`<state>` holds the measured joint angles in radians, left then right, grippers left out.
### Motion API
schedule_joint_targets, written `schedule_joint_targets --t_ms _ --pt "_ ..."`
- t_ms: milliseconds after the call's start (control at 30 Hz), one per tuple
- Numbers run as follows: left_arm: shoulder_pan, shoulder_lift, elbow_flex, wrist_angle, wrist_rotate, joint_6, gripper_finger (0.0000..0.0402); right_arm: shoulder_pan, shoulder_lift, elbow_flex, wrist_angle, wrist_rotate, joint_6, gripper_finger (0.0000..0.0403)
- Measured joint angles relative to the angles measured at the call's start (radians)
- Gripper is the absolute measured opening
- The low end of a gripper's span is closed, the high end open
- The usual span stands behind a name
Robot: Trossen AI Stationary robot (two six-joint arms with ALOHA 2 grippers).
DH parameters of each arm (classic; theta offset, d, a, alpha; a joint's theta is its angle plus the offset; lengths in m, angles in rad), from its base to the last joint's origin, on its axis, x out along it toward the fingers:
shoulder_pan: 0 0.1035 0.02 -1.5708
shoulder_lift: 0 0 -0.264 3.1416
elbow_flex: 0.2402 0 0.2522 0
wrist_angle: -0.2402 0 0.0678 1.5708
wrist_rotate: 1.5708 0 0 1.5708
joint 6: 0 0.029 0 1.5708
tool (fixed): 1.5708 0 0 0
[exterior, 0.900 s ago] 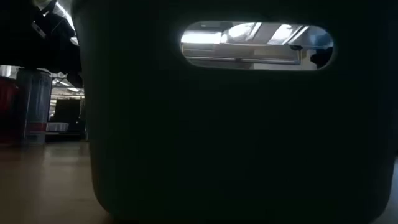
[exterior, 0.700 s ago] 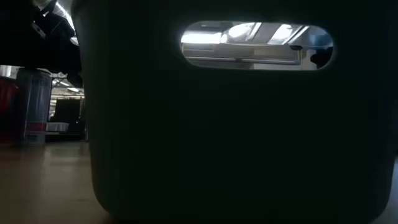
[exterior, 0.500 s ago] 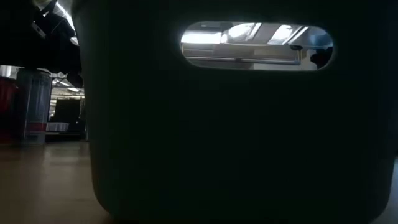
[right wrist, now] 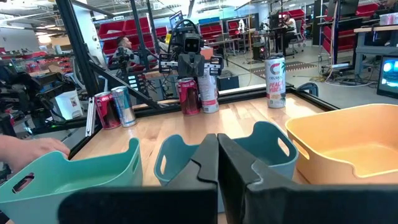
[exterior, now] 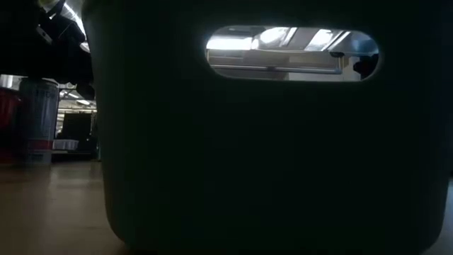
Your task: Sort soda cans
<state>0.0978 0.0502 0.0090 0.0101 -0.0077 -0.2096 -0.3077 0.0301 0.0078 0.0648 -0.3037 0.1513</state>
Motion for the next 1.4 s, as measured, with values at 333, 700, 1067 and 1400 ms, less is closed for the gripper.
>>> schedule_joint_targets --t_ms 333,700,1067,1400 --pt "0.000 0.000 0.000 0.000 0.000 0.000 0.0005 0.000 0.000 0.000 0.000 0.000 0.000 0.0001" --pt "0.000 0.000 0.000 0.000 0.000 0.000 0.0005 0.000 0.000 0.000 0.009 0.131 -0.005 0.0001" --pt "0.000 0.000 0.000 0.000 0.000 0.000 0.0005 0.000 0.011 0.017 0.028 0.367 -0.006 0.0001" --pt "0.000 0.000 0.000 0.000 0.000 0.000 0.0005 -0.001 0.218 0.179 0.065 0.716 -0.157 0.0001"
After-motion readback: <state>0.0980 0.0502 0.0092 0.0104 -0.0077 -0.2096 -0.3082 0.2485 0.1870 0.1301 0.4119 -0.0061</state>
